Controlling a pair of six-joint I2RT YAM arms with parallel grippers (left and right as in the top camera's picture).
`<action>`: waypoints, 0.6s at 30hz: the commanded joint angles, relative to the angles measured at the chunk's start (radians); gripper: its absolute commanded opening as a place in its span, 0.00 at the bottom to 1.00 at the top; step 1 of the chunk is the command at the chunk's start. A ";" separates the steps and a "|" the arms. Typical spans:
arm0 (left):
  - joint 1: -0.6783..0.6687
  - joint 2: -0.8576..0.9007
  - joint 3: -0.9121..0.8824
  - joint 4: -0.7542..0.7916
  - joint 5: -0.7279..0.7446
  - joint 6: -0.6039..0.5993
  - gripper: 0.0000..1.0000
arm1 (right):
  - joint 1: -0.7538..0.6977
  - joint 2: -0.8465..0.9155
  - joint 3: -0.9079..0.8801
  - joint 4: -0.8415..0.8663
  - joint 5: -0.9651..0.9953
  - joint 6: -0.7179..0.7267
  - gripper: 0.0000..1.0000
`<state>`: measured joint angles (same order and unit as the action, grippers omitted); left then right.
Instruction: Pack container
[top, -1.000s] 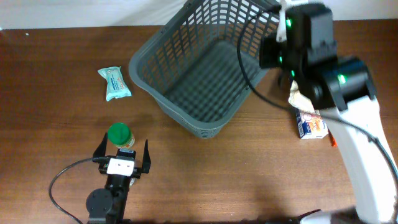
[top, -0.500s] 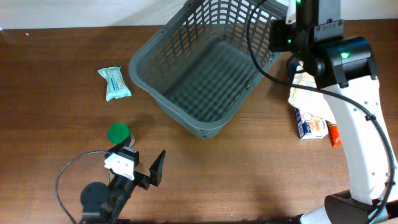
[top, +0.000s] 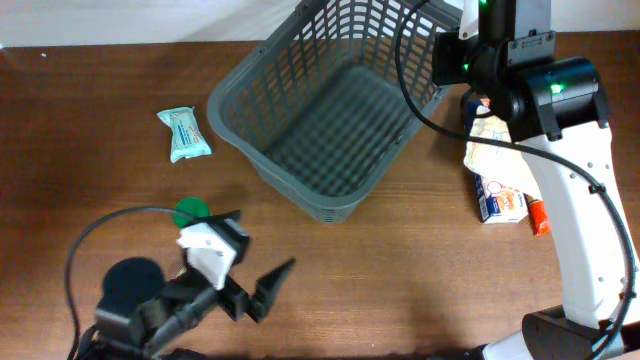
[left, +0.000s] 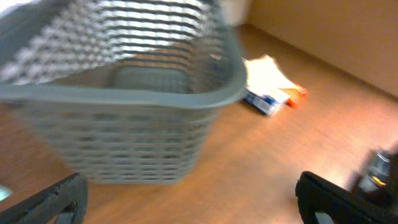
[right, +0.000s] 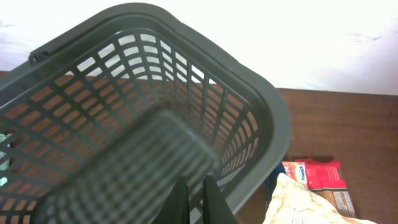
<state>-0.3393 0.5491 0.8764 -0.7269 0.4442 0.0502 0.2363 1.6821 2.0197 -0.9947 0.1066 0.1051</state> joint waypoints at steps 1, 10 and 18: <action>-0.153 0.053 0.030 -0.008 -0.080 0.034 0.99 | -0.002 0.000 0.021 -0.006 -0.028 0.000 0.04; -0.564 0.168 0.054 0.151 -0.243 0.148 0.99 | -0.001 0.000 0.021 -0.032 -0.028 0.008 0.04; -0.588 0.248 0.054 0.275 -0.194 0.146 0.58 | -0.001 0.000 0.021 -0.048 -0.028 0.007 0.04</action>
<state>-0.9226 0.7643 0.9066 -0.4774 0.2375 0.1719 0.2363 1.6821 2.0197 -1.0412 0.0845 0.1051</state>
